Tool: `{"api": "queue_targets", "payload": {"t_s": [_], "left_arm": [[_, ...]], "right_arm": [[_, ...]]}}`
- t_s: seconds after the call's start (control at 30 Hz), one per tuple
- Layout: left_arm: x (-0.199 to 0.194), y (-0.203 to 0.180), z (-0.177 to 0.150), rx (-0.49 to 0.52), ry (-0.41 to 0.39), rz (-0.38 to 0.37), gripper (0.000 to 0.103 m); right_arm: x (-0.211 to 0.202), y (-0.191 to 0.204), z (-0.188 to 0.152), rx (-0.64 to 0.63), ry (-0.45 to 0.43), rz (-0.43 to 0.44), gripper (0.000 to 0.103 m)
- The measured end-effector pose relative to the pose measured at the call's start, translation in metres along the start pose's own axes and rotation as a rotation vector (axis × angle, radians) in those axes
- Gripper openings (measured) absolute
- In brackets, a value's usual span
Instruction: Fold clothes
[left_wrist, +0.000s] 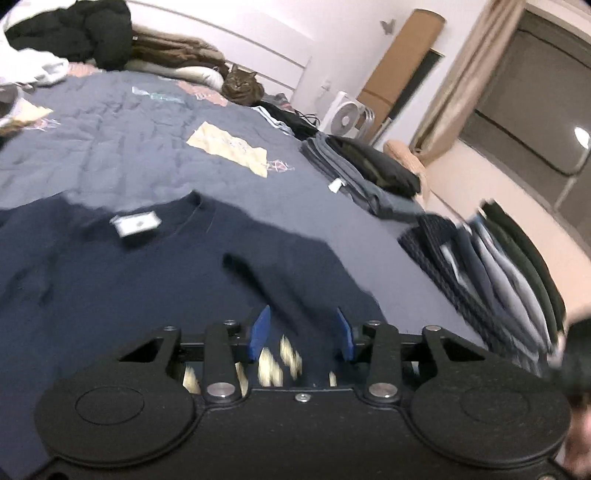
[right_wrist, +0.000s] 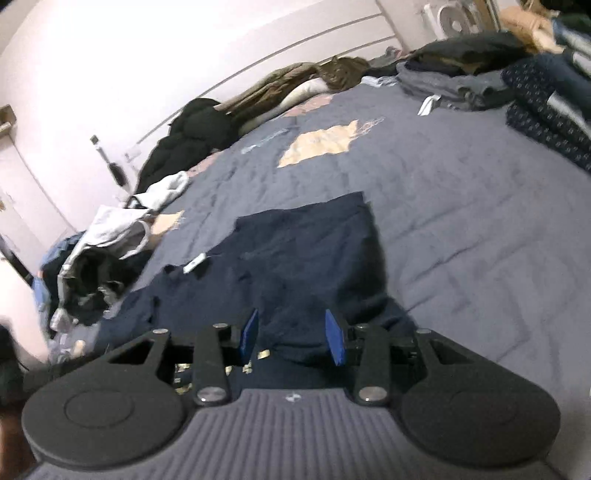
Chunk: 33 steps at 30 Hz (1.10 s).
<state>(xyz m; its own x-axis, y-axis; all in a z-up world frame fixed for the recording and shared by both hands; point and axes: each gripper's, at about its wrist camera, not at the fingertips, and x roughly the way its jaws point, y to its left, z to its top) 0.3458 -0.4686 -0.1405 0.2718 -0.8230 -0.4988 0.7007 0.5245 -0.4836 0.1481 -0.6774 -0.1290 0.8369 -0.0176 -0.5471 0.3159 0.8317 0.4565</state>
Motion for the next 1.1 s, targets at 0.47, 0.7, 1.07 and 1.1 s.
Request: {"api": "queue_targets", "payload": {"t_s": [0.47,0.7,1.07,1.1], "left_arm": [[0.085,0.039,0.023,-0.184,0.083,0.041,0.032],[0.079,0.037,0.038,-0.209,0.036,0.002,0.004],[0.056,0.037,0.048,-0.18,0.048,-0.004,0.006],[0.058,0.042,0.043,-0.198,0.06,0.012,0.006]], "right_arm": [[0.034,0.013,-0.017,-0.046,-0.031,-0.079,0.039],[0.041,0.014,-0.023,-0.092,0.032,-0.09,0.0],[0.034,0.033,-0.021,-0.299,0.19,0.024,0.0],[0.033,0.034,-0.02,-0.299,0.176,0.024,0.001]]}}
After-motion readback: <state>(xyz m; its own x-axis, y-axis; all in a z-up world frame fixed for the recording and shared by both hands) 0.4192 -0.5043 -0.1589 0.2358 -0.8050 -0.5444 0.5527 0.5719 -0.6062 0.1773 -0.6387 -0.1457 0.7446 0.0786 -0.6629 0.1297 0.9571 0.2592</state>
